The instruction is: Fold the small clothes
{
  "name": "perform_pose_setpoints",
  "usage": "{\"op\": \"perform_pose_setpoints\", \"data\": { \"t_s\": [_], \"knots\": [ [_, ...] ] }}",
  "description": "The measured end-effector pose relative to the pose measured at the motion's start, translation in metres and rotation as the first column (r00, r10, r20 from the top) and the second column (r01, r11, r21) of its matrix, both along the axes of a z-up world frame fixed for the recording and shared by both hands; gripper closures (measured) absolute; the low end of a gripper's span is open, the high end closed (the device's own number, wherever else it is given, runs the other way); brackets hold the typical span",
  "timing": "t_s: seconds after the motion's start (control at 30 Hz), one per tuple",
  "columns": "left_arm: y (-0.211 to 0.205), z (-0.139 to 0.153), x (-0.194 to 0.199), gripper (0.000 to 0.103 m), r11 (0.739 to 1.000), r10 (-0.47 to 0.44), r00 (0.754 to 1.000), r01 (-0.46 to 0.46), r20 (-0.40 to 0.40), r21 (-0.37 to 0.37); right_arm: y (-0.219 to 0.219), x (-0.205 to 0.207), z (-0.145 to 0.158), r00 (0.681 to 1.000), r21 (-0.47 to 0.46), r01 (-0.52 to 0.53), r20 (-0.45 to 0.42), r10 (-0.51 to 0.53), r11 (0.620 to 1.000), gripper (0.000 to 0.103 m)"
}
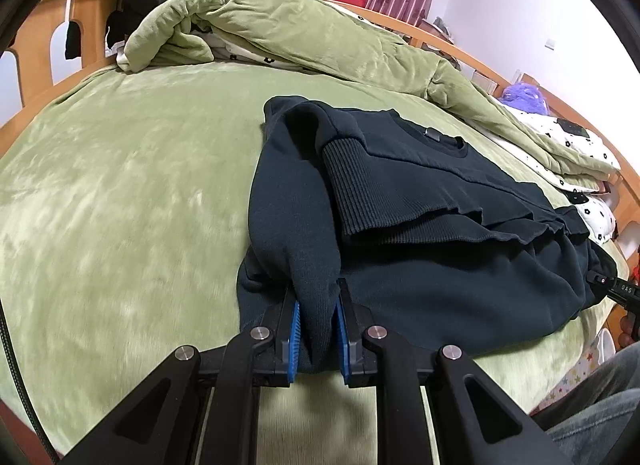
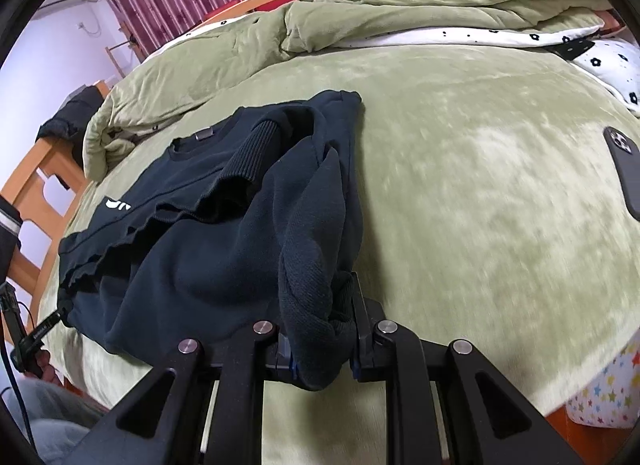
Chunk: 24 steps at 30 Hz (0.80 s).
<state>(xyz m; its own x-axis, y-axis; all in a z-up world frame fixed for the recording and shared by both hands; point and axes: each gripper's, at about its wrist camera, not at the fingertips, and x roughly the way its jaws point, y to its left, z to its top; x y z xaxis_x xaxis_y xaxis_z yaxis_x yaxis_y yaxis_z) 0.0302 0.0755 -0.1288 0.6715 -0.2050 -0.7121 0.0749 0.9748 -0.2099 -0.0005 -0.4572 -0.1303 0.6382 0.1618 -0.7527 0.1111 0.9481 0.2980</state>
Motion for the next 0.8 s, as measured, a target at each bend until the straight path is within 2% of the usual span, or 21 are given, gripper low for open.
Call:
{"op": "perform_pose_setpoints", "data": {
  "t_s": [0.13,0.27,0.4,0.53,0.63,0.8],
  "knots": [
    [0.003,-0.002,-0.006,0.087,1.000,0.011,1.000,-0.011,0.005,-0.016,0.001,-0.009,-0.004,1.000,-0.022,0.008,-0.004,-0.008,1.000,0.083],
    [0.004,0.000,-0.008,0.084,1.000,0.021,1.000,-0.021,-0.009,-0.012,0.004,-0.015,0.000,0.999,-0.070,0.033,-0.020,-0.034,0.997,0.073],
    [0.006,0.006,-0.013,0.077,1.000,0.028,0.999,-0.028,-0.018,0.005,0.000,-0.028,0.009,0.999,-0.081,0.032,-0.007,-0.033,0.996,0.073],
    [0.010,0.012,-0.019,0.075,0.999,0.028,0.999,-0.029,-0.023,-0.013,-0.006,-0.041,0.024,0.999,-0.083,0.046,0.024,-0.045,0.995,0.073],
    [0.012,0.018,-0.024,0.068,0.999,0.033,0.999,-0.034,-0.022,-0.024,-0.006,-0.044,0.037,0.998,-0.078,0.051,0.049,-0.047,0.996,0.072],
    [0.014,0.034,-0.029,0.057,0.999,0.031,1.000,-0.031,0.002,-0.037,0.002,-0.040,0.055,0.996,-0.049,0.036,0.081,-0.032,0.998,0.063]
  ]
}}
